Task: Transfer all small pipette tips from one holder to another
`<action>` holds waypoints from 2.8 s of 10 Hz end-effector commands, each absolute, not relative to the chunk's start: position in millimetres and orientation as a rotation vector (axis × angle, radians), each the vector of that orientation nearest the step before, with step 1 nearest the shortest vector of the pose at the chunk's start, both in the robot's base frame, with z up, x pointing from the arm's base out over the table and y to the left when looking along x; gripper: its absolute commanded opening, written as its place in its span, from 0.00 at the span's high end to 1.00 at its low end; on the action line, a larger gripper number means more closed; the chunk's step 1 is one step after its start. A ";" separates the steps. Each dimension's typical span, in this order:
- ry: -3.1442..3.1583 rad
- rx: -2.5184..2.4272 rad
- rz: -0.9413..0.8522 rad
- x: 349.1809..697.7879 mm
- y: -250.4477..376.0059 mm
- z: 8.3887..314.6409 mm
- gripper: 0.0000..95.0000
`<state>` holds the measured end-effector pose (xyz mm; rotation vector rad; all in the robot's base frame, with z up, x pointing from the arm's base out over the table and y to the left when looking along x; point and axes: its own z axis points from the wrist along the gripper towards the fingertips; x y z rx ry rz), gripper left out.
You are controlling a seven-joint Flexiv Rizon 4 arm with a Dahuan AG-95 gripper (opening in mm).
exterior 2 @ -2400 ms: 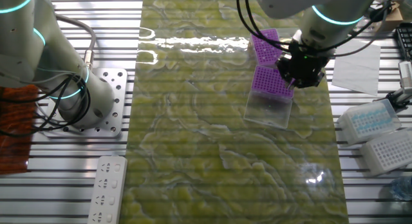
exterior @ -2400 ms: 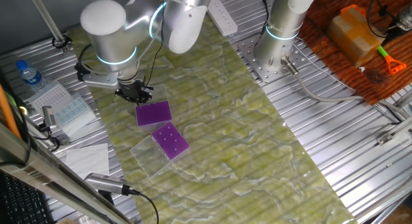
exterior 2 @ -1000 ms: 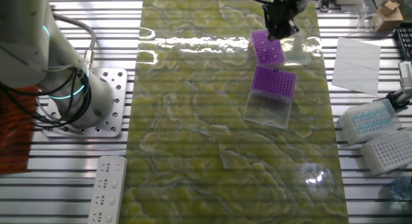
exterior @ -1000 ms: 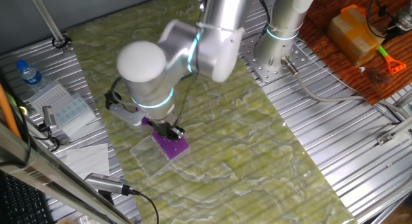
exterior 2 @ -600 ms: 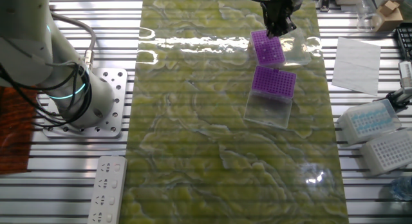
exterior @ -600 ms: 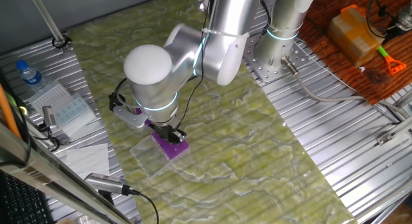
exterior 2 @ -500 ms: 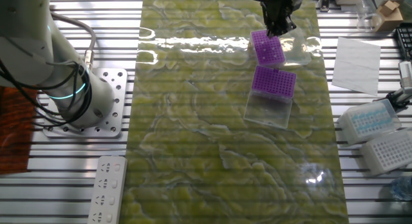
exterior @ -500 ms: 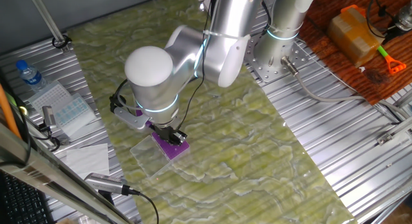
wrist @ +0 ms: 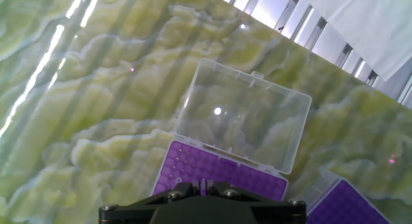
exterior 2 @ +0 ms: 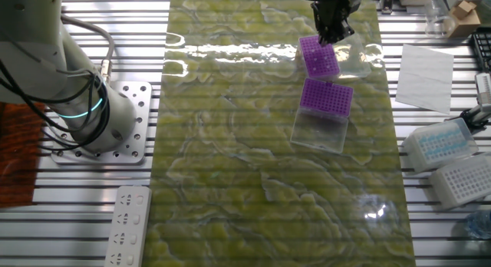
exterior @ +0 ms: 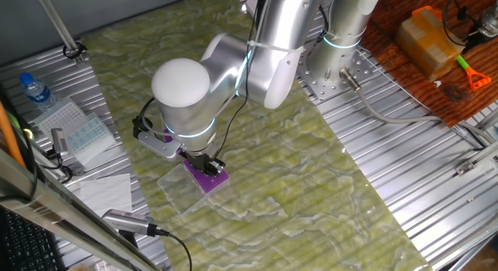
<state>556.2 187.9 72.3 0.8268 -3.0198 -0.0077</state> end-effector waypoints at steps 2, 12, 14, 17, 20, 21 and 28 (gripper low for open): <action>-3.017 0.829 -0.007 556.3 187.5 72.0 1.00; -3.016 0.839 -0.006 557.2 184.4 71.0 1.00; -3.015 0.838 -0.006 556.7 184.2 70.5 1.00; -3.016 0.842 -0.007 555.0 184.1 68.3 1.00; -3.017 0.852 -0.006 553.2 184.5 65.8 1.00; -3.007 0.883 -0.005 552.0 184.1 65.0 1.00; -3.010 0.850 0.030 550.1 182.7 64.5 0.80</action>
